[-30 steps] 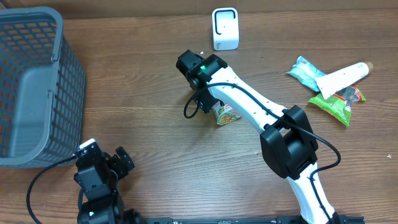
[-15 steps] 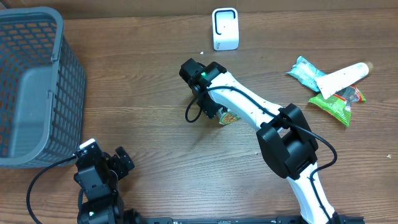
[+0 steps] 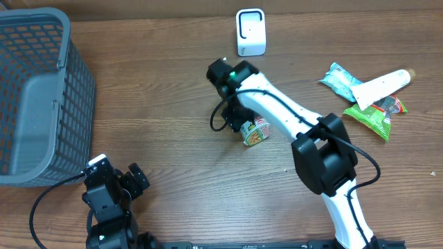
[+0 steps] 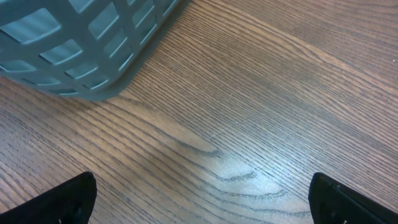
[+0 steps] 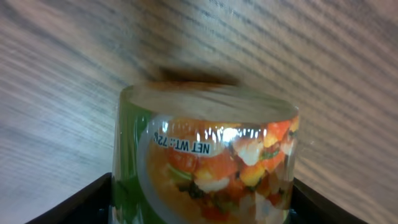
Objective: Scan the item barcode
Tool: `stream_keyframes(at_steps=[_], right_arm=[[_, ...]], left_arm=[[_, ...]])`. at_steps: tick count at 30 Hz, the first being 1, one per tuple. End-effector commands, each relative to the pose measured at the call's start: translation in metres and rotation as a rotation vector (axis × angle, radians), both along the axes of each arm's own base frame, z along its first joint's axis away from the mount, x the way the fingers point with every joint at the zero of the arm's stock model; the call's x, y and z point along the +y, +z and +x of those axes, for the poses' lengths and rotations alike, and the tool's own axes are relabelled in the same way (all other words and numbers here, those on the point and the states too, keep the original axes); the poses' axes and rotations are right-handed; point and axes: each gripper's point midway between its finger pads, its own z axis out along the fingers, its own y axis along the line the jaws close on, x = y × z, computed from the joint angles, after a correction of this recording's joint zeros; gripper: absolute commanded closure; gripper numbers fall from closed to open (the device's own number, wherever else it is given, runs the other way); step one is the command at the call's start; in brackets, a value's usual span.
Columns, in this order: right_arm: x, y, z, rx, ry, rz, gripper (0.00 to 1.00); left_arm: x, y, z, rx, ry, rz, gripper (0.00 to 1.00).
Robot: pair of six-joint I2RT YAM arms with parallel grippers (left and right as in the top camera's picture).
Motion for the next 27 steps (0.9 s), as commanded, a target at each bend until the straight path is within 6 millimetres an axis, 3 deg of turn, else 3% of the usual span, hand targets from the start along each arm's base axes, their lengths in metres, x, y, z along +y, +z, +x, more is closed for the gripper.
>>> stream_keyframes(at_steps=[1, 3, 8, 14, 18, 27], right_arm=[[0.006, 0.03, 0.012, 0.045, -0.067, 0.196, 0.3], [0.003, 0.038, 0.014, 0.095, -0.098, 0.283, 0.3], [0.003, 0.073, 0.023, 0.26, -0.098, 0.715, 0.29], [-0.017, 0.117, 0.04, 0.28, -0.067, 1.088, 0.29], [-0.029, 0.129, 0.042, 0.274, -0.057, 1.183, 0.29], [-0.028, 0.136, 0.04, 0.277, -0.039, 1.227, 0.25]], left_arm=[[-0.001, 0.009, 0.004, -0.03, -0.004, 0.0, 0.0], [-0.001, 0.009, 0.004, -0.03, -0.004, 0.0, 0.0], [-0.001, 0.009, 0.004, -0.03, -0.004, 0.0, 0.01], [-0.001, 0.009, 0.004, -0.03, -0.004, 0.0, 0.0], [-0.001, 0.009, 0.004, -0.03, -0.004, 0.0, 0.0], [-0.001, 0.009, 0.004, -0.03, -0.004, 0.0, 0.0]])
